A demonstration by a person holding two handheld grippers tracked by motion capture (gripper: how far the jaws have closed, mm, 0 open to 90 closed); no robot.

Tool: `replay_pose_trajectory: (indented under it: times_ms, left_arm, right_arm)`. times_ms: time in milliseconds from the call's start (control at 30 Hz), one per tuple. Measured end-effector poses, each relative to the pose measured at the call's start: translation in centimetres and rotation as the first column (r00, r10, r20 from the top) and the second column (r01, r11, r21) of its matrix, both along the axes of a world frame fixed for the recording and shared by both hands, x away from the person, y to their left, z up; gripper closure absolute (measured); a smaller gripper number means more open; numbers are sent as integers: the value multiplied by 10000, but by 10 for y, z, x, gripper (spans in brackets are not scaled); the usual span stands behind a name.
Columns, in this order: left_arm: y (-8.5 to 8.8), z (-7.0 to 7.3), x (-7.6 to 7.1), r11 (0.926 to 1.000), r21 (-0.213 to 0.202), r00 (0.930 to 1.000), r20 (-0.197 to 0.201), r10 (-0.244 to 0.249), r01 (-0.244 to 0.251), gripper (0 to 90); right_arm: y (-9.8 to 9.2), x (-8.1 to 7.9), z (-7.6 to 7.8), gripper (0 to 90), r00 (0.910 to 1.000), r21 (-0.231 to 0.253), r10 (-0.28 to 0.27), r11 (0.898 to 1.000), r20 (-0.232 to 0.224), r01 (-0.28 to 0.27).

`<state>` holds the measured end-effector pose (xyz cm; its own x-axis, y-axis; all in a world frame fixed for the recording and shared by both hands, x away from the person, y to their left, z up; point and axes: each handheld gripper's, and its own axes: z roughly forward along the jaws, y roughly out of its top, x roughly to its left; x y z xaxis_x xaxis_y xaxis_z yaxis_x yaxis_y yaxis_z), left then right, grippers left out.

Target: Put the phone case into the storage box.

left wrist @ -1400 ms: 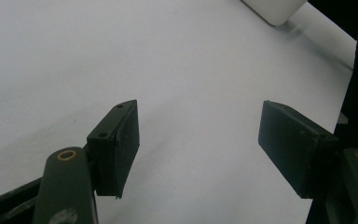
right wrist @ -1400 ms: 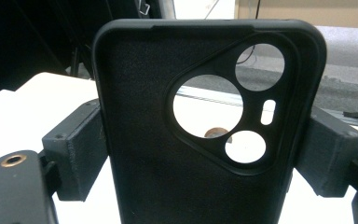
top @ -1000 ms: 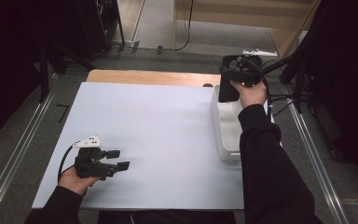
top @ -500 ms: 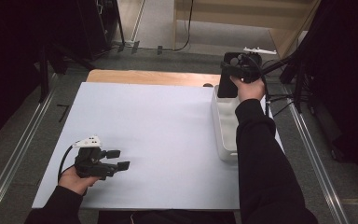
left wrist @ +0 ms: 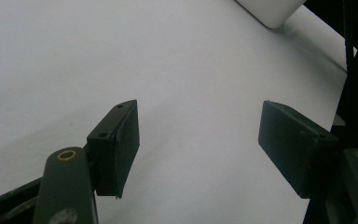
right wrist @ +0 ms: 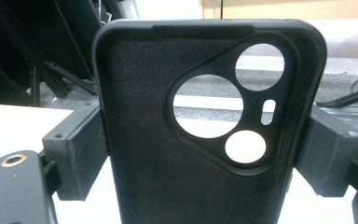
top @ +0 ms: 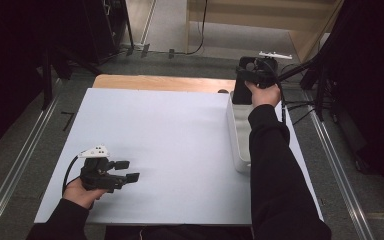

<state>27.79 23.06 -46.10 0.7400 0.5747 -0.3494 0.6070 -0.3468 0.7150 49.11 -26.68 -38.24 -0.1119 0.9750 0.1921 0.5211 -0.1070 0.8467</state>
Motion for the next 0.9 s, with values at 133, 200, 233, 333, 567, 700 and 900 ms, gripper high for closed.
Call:
replay_pose_trajectory:
  times_ms: [133, 200, 233, 333, 567, 700, 900]
  left_arm:
    - [0, 0, 0, 10000, -20, 10000, -30, 48, -48, 288]
    - [0, 0, 0, 10000, -13, 10000, -20, 44, -44, 288]
    - [0, 0, 0, 10000, -16, 10000, -19, 51, -51, 288]
    - [0, 0, 0, 10000, -29, 10000, -29, 44, -44, 288]
    - [0, 0, 0, 10000, -29, 10000, -7, 11, -11, 288]
    - [0, 0, 0, 10000, -20, 10000, -11, -6, 6, 288]
    - [0, 0, 1, 10000, -81, 10000, -36, 48, -48, 288]
  right_arm:
    - [0, 3, -5, 123, 9999, -18, -106, 9999, -86, 106]
    - [1, 4, -7, 122, 9999, -78, -74, 9999, -83, 74]
    - [1, 5, -7, 122, 9999, -123, -77, 9999, -98, 75]
    - [3, 6, -10, 122, 9999, -261, -76, 9996, -128, 73]
    - [5, 5, -17, 122, 9999, -216, -52, 9998, -154, 49]
    - [6, 6, -22, 122, 9995, -419, -48, 9991, -301, 36]
    - [7, 6, -28, 122, 9995, -396, -87, 9992, -302, 75]
